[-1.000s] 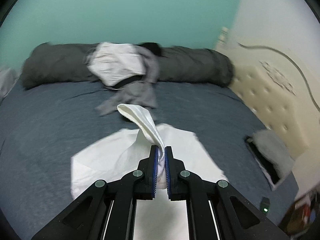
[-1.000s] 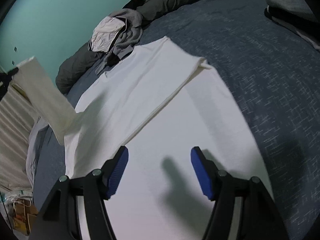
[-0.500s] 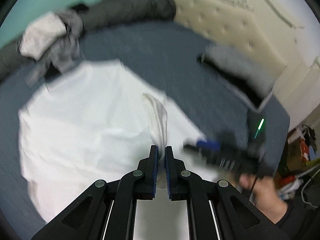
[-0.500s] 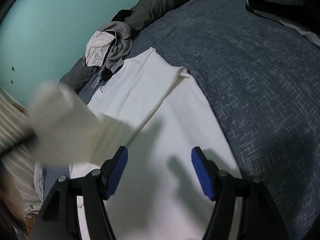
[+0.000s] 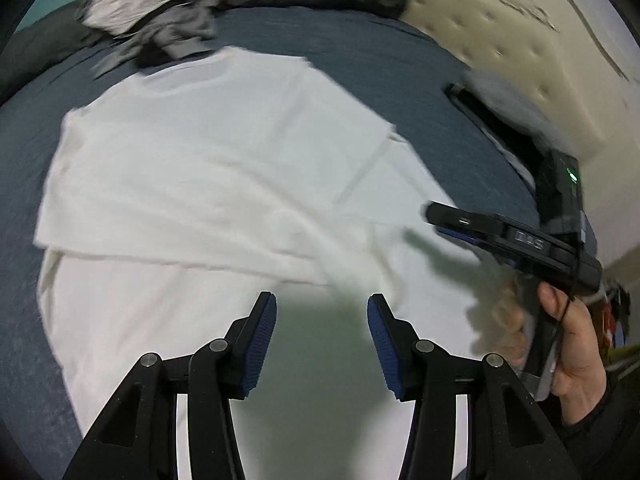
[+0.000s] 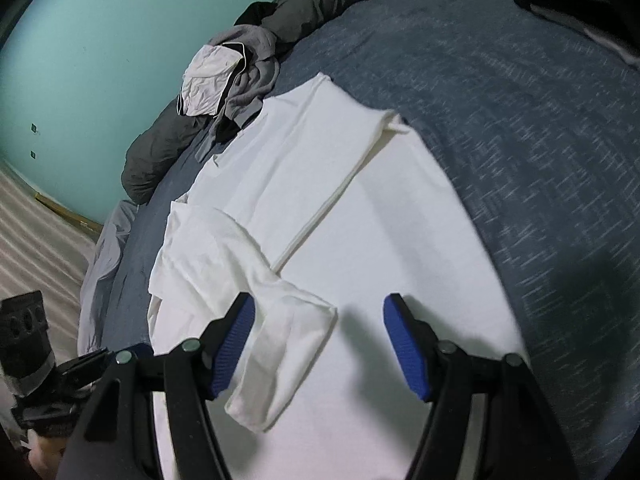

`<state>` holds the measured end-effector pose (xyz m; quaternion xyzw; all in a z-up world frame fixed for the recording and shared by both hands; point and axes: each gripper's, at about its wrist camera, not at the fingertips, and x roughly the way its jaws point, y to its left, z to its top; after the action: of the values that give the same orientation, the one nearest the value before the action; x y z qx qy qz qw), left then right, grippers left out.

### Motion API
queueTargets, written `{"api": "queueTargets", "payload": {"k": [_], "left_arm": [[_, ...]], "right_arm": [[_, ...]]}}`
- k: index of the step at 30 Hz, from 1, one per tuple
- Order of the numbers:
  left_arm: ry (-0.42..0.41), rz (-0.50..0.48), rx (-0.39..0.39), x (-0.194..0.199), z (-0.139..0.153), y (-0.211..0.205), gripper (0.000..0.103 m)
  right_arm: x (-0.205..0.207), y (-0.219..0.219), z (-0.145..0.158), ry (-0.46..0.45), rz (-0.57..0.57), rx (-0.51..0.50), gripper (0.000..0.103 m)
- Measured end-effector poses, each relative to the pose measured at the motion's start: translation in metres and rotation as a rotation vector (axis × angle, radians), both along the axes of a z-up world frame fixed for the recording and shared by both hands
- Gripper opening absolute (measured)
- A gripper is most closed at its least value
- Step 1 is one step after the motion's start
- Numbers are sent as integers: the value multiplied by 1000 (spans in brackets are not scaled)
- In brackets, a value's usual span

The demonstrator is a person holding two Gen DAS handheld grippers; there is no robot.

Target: Fold clothes

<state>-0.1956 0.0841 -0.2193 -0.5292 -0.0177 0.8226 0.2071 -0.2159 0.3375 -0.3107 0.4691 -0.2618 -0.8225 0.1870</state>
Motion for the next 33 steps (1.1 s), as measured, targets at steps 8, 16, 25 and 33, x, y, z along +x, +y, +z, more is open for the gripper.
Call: {"api": "queueTargets", "payload": {"k": [8, 16, 25, 33], "left_arm": [[-10, 160, 39, 6, -12, -65, 51], [-12, 264, 89, 34, -30, -109, 51], [11, 325, 158, 66, -24, -143, 52], [26, 351, 217, 90, -20, -159, 52]], "right_arm": [[10, -50, 8, 35, 130, 106, 68], [24, -78, -15, 17, 192, 266, 18], [49, -34, 16, 86, 68, 200, 3], [75, -4, 0, -23, 52, 81, 4]]}}
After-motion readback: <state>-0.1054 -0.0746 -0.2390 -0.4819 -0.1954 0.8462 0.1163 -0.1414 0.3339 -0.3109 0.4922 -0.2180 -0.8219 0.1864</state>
